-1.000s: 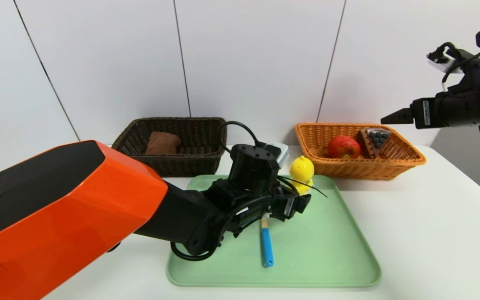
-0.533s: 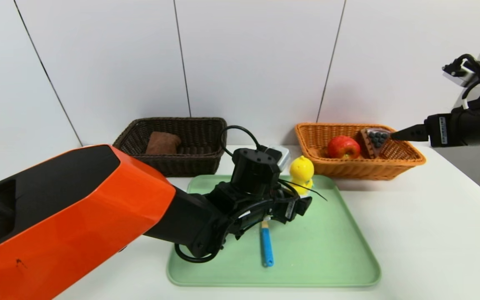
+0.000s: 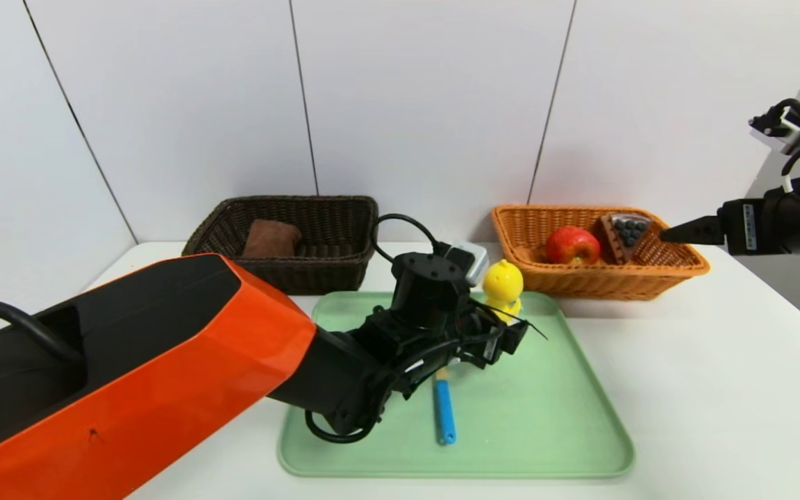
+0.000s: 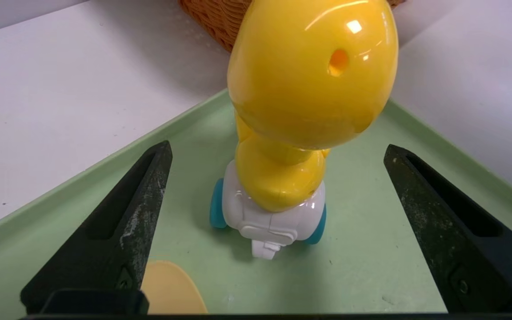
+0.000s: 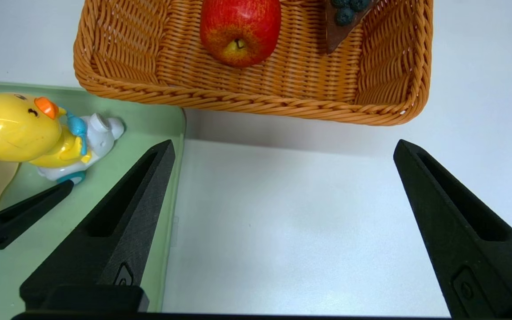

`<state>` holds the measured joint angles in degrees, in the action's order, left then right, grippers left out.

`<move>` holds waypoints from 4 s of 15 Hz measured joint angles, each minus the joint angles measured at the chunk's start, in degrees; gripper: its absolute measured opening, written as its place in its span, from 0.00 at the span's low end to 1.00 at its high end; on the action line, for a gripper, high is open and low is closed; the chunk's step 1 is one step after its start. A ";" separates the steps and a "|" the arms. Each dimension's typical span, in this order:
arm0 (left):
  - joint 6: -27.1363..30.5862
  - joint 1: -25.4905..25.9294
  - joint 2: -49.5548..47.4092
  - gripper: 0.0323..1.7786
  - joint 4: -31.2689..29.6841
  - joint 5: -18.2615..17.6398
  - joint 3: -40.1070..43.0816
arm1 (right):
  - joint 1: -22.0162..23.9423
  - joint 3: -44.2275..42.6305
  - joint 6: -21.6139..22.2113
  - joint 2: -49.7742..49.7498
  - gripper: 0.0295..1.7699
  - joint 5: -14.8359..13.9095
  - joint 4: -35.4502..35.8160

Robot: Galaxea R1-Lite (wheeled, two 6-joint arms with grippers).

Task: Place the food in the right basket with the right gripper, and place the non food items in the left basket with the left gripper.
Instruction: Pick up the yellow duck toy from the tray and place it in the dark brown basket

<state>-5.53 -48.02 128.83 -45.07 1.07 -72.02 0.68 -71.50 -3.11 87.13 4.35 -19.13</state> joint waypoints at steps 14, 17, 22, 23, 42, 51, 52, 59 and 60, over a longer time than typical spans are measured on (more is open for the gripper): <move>-0.02 -0.57 5.24 0.95 -2.63 -0.41 -4.38 | 0.11 1.00 -0.06 -0.48 0.96 0.00 0.11; -0.02 -0.55 6.03 0.95 -2.69 -0.52 -4.92 | 0.11 1.05 0.00 -0.59 0.96 0.00 0.09; -0.02 -0.35 7.22 0.95 -2.65 -0.59 -6.86 | 0.11 2.12 -0.09 -0.89 0.96 0.09 0.09; -0.05 -0.29 7.44 0.95 -2.54 -0.56 -7.39 | 0.11 2.18 -0.11 -0.91 0.96 0.09 0.09; 0.06 0.21 10.14 0.95 -2.83 -0.39 -10.97 | 0.09 2.68 -0.30 -1.24 0.97 0.27 0.09; 0.02 0.41 10.56 0.51 -2.86 -0.28 -10.89 | 0.11 3.00 -0.28 -1.18 0.97 0.52 0.06; 0.05 0.41 10.53 0.49 -2.94 -0.30 -10.84 | 0.11 3.17 -0.30 -1.18 0.97 0.52 0.06; -0.02 0.45 8.85 0.48 -2.41 -0.33 -9.23 | 0.22 3.45 -0.27 -1.46 0.97 0.50 0.06; -0.02 0.41 7.94 0.48 -2.28 -0.44 -8.51 | 0.24 3.50 -0.27 -1.51 0.97 0.52 0.06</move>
<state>-5.56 -47.60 136.77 -47.35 0.63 -80.53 0.93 -68.00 -3.38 85.61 4.88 -19.07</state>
